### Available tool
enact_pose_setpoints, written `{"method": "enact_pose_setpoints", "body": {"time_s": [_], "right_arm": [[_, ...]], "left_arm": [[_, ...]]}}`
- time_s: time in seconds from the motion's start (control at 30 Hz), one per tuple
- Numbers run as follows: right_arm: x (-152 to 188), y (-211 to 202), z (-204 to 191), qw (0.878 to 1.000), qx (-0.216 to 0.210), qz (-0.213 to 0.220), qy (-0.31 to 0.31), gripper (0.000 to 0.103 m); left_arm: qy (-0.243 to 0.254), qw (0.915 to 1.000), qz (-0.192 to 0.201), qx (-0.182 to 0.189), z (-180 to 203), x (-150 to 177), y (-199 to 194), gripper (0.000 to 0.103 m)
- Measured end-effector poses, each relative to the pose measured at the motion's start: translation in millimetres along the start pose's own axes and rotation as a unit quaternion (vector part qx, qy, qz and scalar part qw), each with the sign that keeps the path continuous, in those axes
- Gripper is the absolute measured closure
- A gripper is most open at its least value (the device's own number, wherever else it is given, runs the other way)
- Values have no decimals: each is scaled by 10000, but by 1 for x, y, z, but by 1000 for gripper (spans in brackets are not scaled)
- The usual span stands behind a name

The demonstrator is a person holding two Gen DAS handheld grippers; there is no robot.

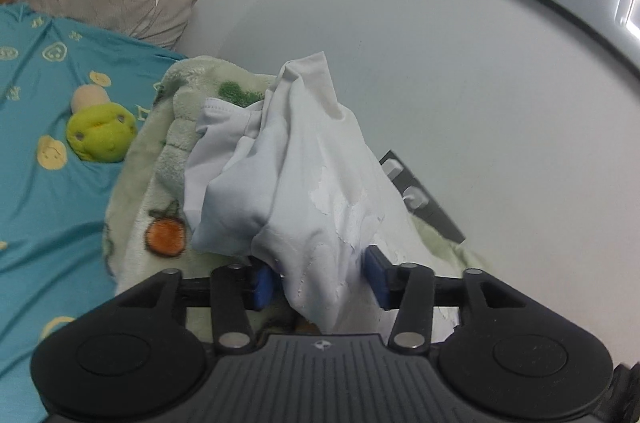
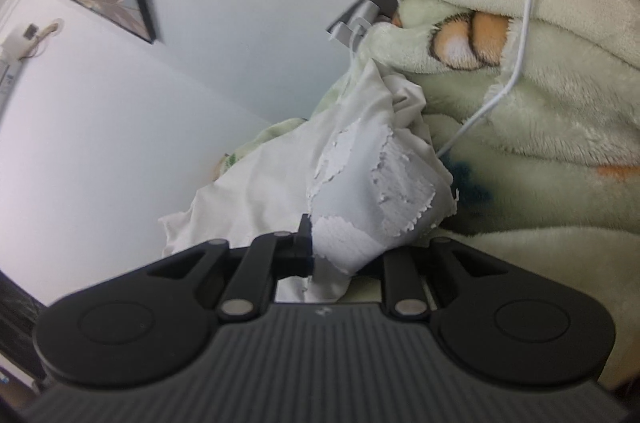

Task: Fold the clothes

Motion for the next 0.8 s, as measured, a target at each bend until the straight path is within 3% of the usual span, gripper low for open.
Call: {"method": "enact_pose_setpoints", "body": {"time_s": [0.13, 0.27, 0.5, 0.57, 0.63, 0.67, 0.8], "right_arm": [[10, -21, 0, 9984, 307, -437, 175, 80], [12, -62, -12, 9973, 547, -473, -99, 79], [-5, -137, -53, 9952, 389, -67, -897, 78], [-7, -157, -67, 9932, 269, 32, -1131, 61], [-4, -176, -80, 9907, 91, 135, -1354, 23], [-1, -185, -87, 9888, -4, 201, -1478, 15], [14, -209, -105, 9768, -136, 499, -2079, 14]], "left_arm": [[548, 9980, 4, -306, 15, -7, -30, 21], [972, 9942, 228, -403, 40, -16, -78, 5], [1458, 9856, 648, -566, 87, -19, -180, 0], [1634, 9815, 780, -623, 98, -17, -206, 0], [1775, 9775, 959, -619, 107, -11, -235, 0], [1853, 9753, 1026, -627, 109, -8, -246, 0], [2121, 9665, 1282, -672, 113, 8, -285, 0]]}}
Point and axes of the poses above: each gripper's, at about its wrist camera, not at the fingertips, and y roughly the way its jaws point, z to its right, x to its underside, the point moved 10 cm from there along y, roughly the way its jaws point, and after that the axes turned 5 degrees about -y, right-handed, at the moved point
